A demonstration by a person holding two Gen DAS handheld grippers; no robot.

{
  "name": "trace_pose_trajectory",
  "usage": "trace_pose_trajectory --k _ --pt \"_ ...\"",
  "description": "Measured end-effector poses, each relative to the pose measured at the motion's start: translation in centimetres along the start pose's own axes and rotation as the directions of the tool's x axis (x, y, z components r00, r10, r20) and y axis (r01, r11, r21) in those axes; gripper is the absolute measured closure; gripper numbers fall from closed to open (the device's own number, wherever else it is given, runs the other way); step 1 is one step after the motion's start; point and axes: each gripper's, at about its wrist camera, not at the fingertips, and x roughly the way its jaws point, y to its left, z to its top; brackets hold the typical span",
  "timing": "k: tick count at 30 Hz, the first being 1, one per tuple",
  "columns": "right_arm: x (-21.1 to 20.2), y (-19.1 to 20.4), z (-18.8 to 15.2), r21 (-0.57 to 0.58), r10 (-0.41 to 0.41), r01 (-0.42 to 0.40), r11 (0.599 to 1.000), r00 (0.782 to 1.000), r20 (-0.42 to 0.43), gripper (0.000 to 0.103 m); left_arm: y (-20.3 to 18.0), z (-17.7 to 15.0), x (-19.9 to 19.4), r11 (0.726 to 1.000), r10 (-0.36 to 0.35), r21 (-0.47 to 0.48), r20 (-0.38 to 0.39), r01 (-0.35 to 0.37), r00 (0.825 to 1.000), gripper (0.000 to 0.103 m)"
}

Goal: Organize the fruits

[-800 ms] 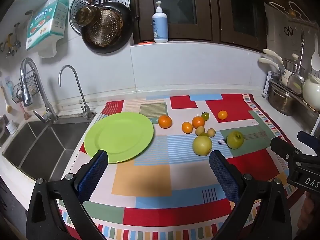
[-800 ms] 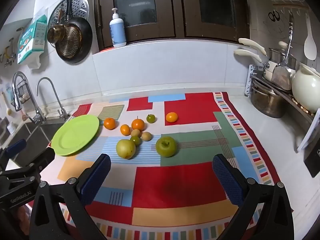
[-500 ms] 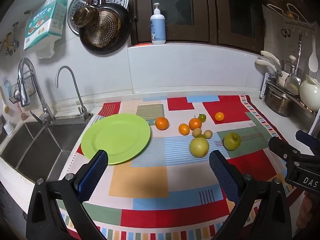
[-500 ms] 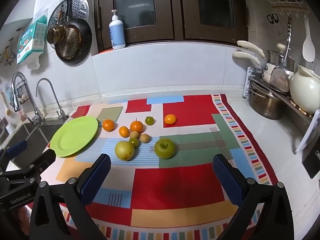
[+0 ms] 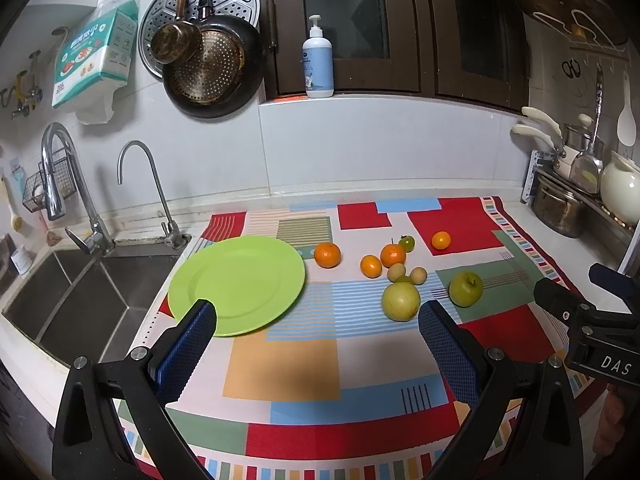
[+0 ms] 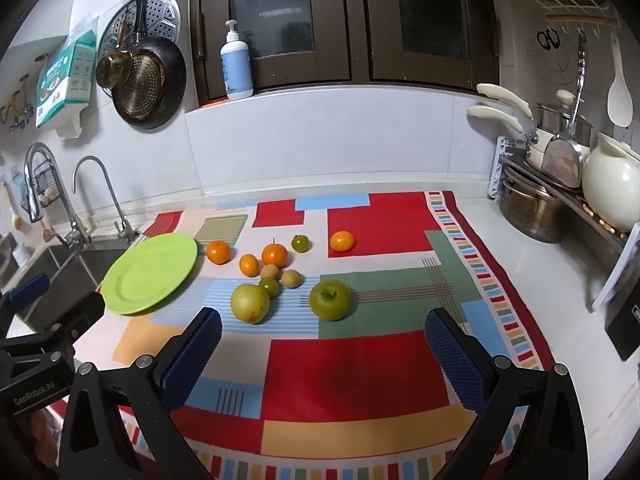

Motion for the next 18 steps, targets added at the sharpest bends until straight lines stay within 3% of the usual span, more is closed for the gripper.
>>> trace_pose_trajectory --k 18 --pt "-0.08 0.11 -0.38 -0.006 0.005 -0.005 1.0 1.0 0.014 0.001 0.13 0.05 -0.22 1.0 0.0 0.001 0.003 0.0 1.0 0.0"
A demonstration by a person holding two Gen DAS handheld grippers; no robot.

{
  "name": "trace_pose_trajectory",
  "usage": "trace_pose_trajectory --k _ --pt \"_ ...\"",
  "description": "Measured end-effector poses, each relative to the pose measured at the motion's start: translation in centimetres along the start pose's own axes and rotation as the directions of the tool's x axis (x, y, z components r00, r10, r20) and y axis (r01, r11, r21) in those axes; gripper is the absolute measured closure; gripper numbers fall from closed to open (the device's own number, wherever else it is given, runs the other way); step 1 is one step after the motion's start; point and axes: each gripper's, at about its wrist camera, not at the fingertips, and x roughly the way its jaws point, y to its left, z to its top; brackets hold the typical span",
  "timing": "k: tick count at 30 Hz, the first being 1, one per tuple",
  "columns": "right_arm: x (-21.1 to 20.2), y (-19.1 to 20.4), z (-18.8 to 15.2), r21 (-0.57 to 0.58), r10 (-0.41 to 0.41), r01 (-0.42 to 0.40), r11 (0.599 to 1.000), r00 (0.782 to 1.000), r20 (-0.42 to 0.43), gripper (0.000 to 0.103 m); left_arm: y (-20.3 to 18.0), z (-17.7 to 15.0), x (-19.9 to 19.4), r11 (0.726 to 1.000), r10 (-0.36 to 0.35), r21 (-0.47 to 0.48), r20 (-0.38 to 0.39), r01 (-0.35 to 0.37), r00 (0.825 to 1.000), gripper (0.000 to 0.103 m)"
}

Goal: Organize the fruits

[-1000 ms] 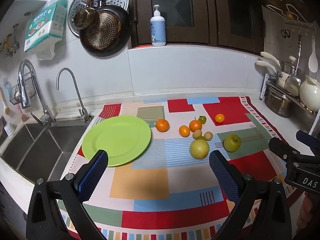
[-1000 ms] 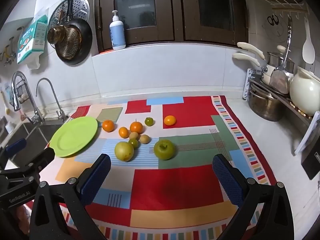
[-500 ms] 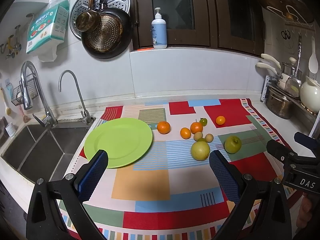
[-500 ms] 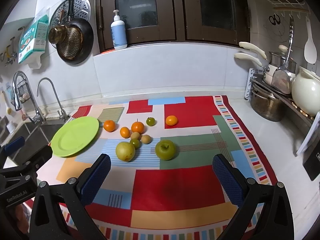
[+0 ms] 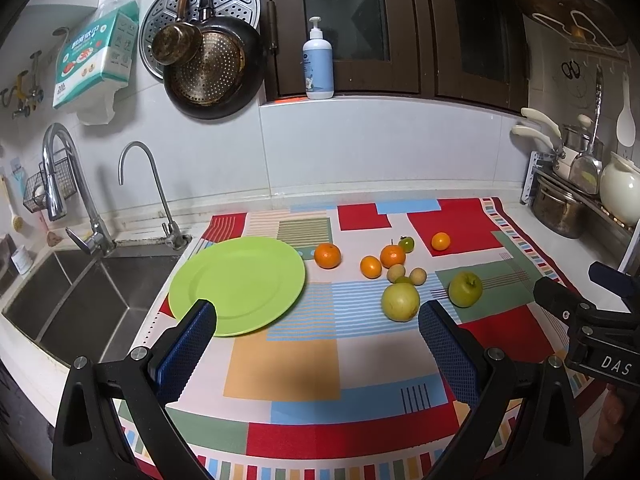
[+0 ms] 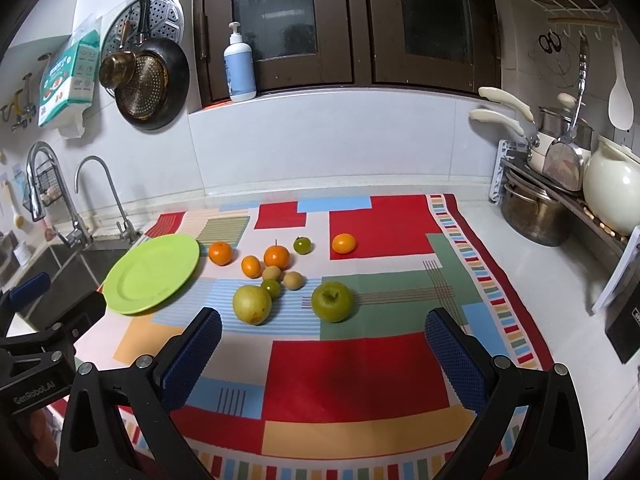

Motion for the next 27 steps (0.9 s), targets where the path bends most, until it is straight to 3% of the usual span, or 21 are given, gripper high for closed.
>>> trace_pose_trajectory --k 27 --pt "-0.11 -0.14 0.14 0.001 0.003 -0.003 1.0 1.0 0.001 0.001 -0.51 0.04 -0.1 1.0 -0.013 0.004 0.012 0.013 1.0 0.0"
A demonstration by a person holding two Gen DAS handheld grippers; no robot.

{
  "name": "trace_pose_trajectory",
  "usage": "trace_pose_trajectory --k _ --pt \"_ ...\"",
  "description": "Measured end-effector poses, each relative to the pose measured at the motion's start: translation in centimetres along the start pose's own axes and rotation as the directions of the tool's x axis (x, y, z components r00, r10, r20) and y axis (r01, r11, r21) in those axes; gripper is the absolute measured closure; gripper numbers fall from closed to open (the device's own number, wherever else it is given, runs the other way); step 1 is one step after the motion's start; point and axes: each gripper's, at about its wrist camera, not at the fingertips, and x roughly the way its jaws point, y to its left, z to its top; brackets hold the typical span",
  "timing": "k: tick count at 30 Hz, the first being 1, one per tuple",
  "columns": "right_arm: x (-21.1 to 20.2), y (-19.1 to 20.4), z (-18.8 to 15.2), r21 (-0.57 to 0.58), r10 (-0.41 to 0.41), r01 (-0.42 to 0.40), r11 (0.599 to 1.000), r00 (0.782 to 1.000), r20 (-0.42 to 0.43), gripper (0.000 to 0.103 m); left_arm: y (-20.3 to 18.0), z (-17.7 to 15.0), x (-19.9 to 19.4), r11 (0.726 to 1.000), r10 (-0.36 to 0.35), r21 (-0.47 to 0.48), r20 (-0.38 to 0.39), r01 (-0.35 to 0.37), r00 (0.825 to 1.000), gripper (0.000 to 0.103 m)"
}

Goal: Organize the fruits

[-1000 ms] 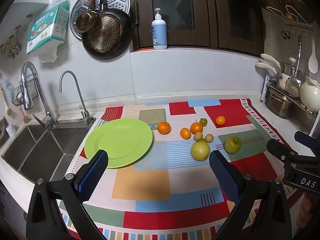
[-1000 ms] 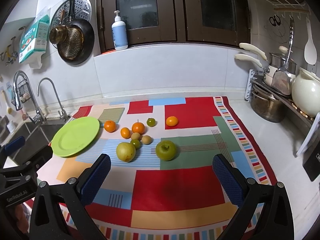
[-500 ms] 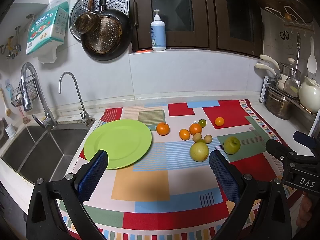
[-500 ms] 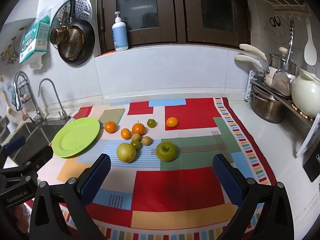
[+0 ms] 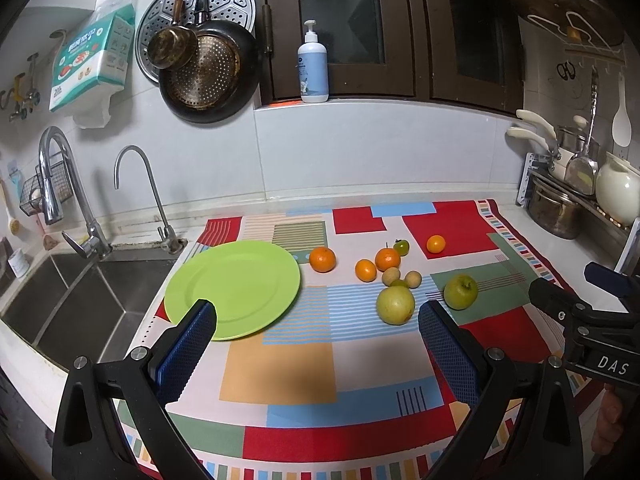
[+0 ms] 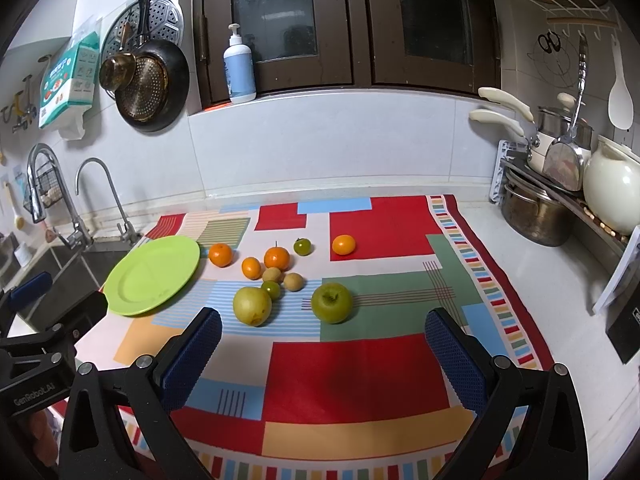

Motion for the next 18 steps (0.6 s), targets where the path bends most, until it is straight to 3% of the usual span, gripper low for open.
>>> trace_pose_trajectory --k 18 --pt "0.21 -0.27 0.06 0.003 0.001 -0.001 1.0 1.0 -0.007 0.001 -0.38 -0.07 0.66 1.0 -0.014 0.006 -0.005 0.014 1.0 0.0"
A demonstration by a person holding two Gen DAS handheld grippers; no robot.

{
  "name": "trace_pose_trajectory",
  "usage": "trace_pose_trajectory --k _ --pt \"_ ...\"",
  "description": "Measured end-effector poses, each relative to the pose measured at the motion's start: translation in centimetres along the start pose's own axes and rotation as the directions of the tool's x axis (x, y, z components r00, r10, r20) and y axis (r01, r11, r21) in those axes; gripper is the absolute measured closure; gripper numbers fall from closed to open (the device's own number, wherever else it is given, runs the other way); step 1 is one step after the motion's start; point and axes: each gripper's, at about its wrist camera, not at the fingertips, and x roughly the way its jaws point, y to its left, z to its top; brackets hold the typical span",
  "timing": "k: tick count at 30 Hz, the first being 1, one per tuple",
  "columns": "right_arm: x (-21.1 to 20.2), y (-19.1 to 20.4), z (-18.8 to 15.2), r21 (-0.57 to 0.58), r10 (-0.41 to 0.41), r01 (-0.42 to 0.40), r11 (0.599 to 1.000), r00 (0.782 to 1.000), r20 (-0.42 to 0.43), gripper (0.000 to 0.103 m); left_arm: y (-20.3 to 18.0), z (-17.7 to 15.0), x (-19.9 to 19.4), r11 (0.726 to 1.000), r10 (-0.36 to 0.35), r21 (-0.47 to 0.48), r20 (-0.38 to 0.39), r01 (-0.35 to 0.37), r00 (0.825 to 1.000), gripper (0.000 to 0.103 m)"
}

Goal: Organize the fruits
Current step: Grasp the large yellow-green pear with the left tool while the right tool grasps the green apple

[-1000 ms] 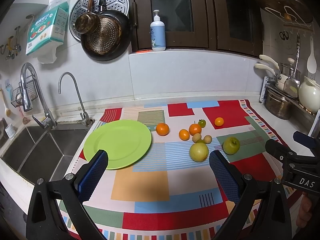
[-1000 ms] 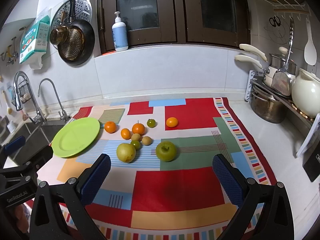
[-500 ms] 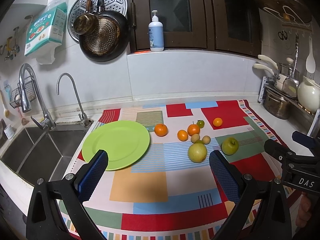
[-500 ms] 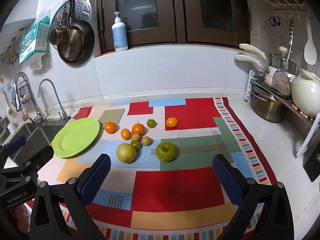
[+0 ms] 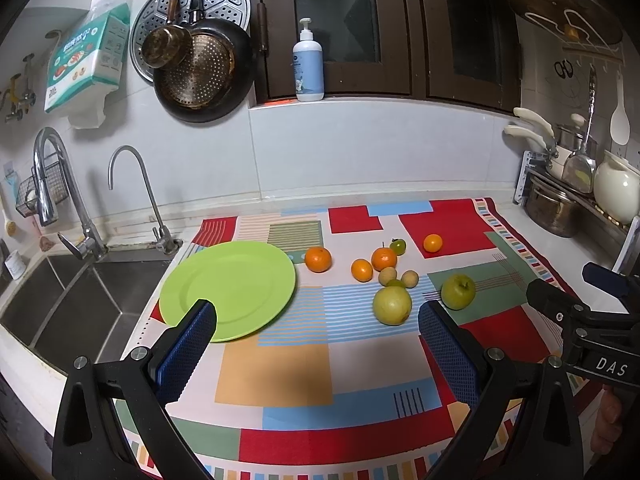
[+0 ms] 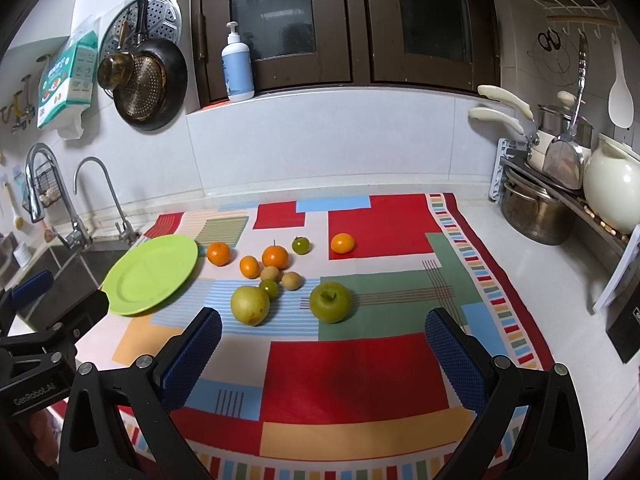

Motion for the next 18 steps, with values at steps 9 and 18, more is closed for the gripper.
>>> trace_pose_trajectory --k 9,18 --pt "0.9 -0.4 0.0 0.01 -0.002 0.002 1.0 1.0 -0.018 0.001 -0.3 0.2 1.2 0.999 -0.025 0.032 -0.016 0.025 1.0 0.0" --pt "3.2 -1.0 0.5 -0.023 -0.011 0.01 1.0 0.999 -0.033 0.001 -1.7 0.8 4.0 0.993 -0.081 0.086 -0.034 0.084 0.996 0.001"
